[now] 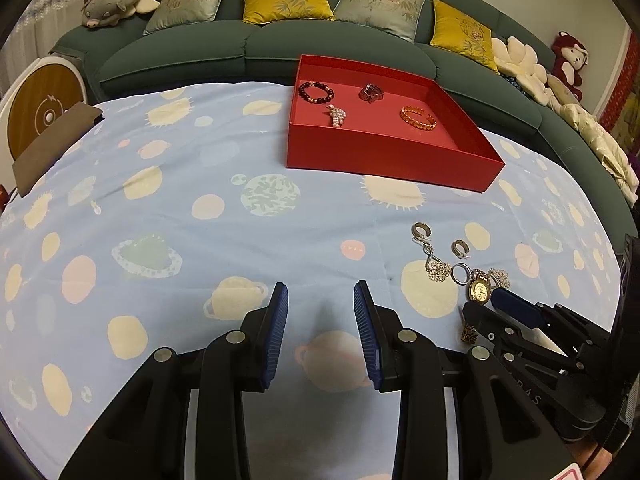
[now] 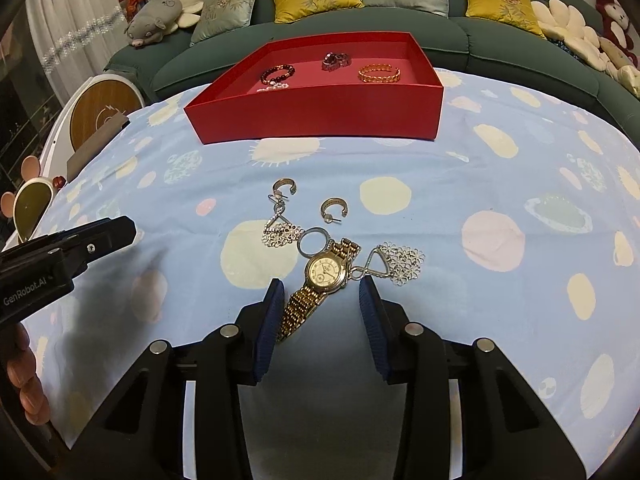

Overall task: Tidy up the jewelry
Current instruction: 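Lower the right gripper onto the gold watch band and close it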

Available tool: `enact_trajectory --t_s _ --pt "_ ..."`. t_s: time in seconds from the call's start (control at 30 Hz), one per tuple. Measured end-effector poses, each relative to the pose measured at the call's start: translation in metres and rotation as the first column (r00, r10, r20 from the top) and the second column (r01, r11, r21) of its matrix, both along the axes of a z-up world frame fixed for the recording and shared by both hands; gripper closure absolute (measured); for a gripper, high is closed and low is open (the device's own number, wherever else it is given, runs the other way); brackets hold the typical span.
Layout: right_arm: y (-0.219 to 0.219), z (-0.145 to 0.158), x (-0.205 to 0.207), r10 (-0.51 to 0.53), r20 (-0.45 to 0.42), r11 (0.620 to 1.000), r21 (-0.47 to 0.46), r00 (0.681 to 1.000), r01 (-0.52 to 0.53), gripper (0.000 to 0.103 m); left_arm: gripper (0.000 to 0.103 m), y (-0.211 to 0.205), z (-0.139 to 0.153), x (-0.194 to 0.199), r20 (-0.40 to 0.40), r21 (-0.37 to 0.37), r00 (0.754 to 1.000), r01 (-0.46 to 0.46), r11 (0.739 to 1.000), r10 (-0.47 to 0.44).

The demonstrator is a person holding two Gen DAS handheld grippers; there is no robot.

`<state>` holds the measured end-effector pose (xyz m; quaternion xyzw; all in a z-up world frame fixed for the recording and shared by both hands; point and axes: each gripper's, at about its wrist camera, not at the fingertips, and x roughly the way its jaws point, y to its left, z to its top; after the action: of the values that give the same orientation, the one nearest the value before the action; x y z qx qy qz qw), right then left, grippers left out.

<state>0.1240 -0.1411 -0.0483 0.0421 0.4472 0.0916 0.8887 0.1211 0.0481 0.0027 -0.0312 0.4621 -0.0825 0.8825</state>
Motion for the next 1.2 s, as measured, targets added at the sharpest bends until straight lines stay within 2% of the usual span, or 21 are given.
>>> enact_trajectory --t_s 0.07,0.13,0.4,0.5,0.6,0.93,0.97,1.03,1.2 --pt "0.001 0.000 0.002 -0.002 0.007 1.000 -0.008 1.000 0.002 0.067 0.070 0.000 -0.001 0.001 -0.002 0.000 1.000 0.004 1.000 -0.004" --pt "0.004 -0.001 0.003 -0.002 0.018 1.000 -0.024 1.000 0.002 0.074 0.070 -0.001 -0.001 0.001 -0.003 0.004 1.000 0.007 1.000 -0.007" --pt "0.002 0.000 0.003 0.000 0.030 1.000 -0.021 1.000 0.000 0.078 0.070 -0.004 -0.004 0.001 -0.009 0.003 1.000 0.013 1.000 -0.013" --pt "0.000 0.006 0.000 0.006 0.037 1.000 -0.005 0.999 -0.006 0.095 0.070 -0.005 -0.004 0.002 -0.012 -0.005 1.000 0.014 1.000 -0.014" --pt "-0.002 0.012 -0.005 0.019 0.045 1.000 -0.002 0.999 -0.019 0.098 0.070 -0.008 -0.004 0.003 -0.012 -0.014 1.000 0.015 1.000 -0.016" --pt "-0.008 0.007 -0.004 0.023 0.006 0.999 0.036 1.000 -0.023 0.093 0.070 -0.022 0.000 0.003 -0.003 -0.033 0.999 0.035 0.999 -0.035" --pt "-0.007 0.006 -0.003 0.020 0.004 0.999 0.036 1.000 -0.020 0.091 0.070 -0.023 -0.001 0.003 -0.003 -0.032 0.999 0.037 0.999 -0.037" --pt "-0.004 0.006 -0.001 0.014 0.005 0.999 0.031 1.000 -0.014 0.077 0.070 -0.023 -0.001 0.003 -0.003 -0.032 0.999 0.039 0.999 -0.039" --pt "0.001 -0.001 0.003 0.009 -0.007 1.000 0.008 1.000 -0.009 0.077 0.070 -0.019 -0.001 0.005 -0.005 -0.045 1.000 0.027 0.999 -0.027"
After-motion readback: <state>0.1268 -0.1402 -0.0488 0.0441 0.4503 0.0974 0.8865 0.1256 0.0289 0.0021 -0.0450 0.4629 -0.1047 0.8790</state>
